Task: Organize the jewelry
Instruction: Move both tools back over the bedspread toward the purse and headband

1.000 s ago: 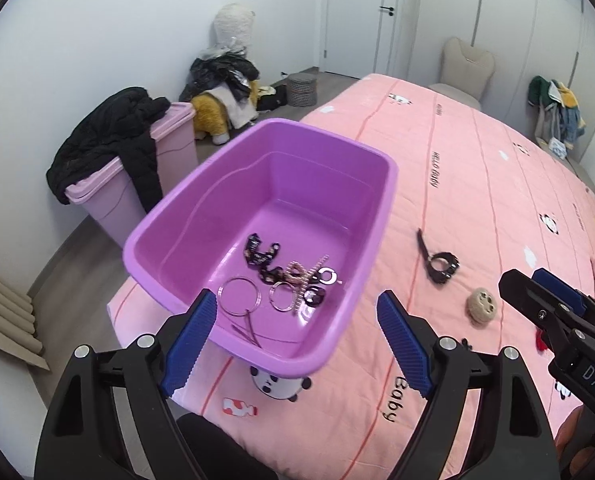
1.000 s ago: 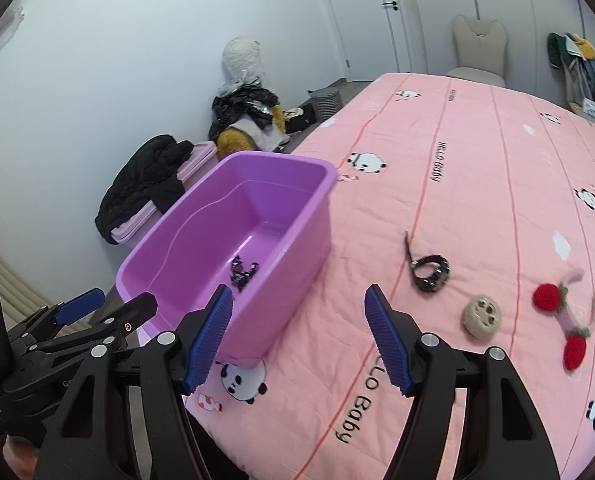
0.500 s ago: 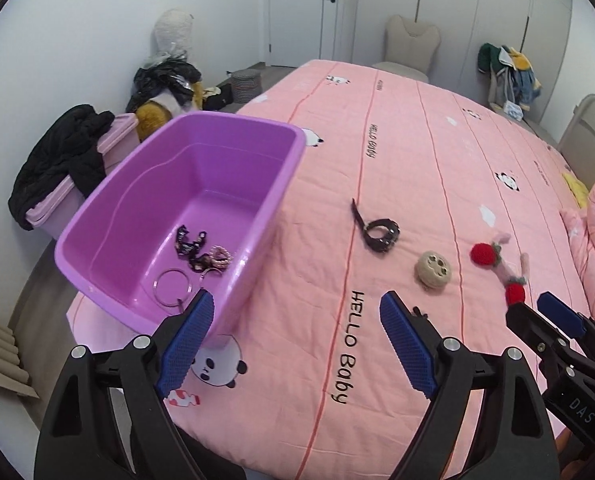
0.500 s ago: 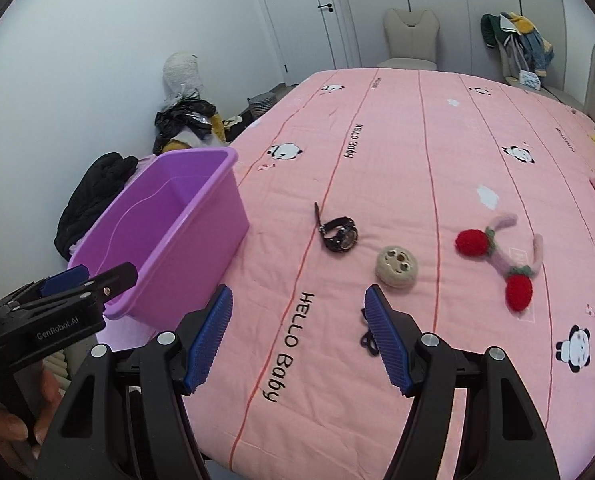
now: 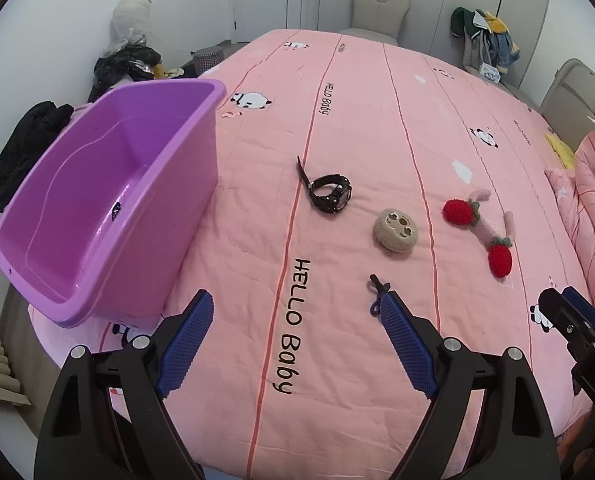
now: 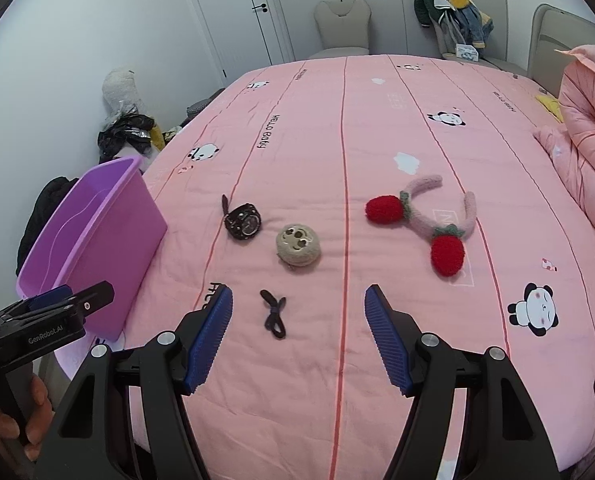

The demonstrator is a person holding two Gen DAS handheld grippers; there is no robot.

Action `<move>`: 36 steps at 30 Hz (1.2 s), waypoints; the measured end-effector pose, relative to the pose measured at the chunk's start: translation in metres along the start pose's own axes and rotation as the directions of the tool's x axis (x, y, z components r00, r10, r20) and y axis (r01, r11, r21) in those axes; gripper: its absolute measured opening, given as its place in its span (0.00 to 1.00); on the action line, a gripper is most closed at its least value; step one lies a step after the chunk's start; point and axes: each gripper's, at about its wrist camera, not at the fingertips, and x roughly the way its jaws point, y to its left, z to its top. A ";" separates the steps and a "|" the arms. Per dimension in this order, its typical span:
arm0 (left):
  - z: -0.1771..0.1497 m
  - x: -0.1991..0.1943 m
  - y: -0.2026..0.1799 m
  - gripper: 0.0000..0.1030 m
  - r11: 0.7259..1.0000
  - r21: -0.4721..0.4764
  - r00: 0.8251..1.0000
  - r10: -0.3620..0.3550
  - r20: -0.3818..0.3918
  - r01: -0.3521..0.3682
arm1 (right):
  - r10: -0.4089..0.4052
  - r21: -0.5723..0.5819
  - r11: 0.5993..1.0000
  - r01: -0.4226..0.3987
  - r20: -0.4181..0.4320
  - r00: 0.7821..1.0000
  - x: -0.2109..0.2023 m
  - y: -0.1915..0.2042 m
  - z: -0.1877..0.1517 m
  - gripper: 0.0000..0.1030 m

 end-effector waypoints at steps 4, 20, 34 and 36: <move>-0.004 0.024 -0.017 0.81 1.000 0.008 1.000 -0.004 -0.025 0.004 | -0.027 0.033 0.999 0.028 -0.015 1.000 0.016 -0.030 -0.004 0.64; -0.006 0.115 -0.061 0.81 0.999 0.039 0.995 0.040 -0.091 -0.036 | -0.093 0.077 0.992 0.097 -0.045 0.995 0.095 -0.112 -0.004 0.64; 0.028 0.185 -0.104 0.81 0.998 0.064 0.992 0.036 -0.117 -0.029 | -0.136 0.086 0.986 0.140 -0.046 0.990 0.161 -0.161 0.035 0.64; 0.033 0.194 -0.113 0.81 0.997 0.072 0.992 0.034 -0.118 -0.026 | -0.136 0.081 0.987 0.140 -0.055 0.989 0.171 -0.168 0.040 0.64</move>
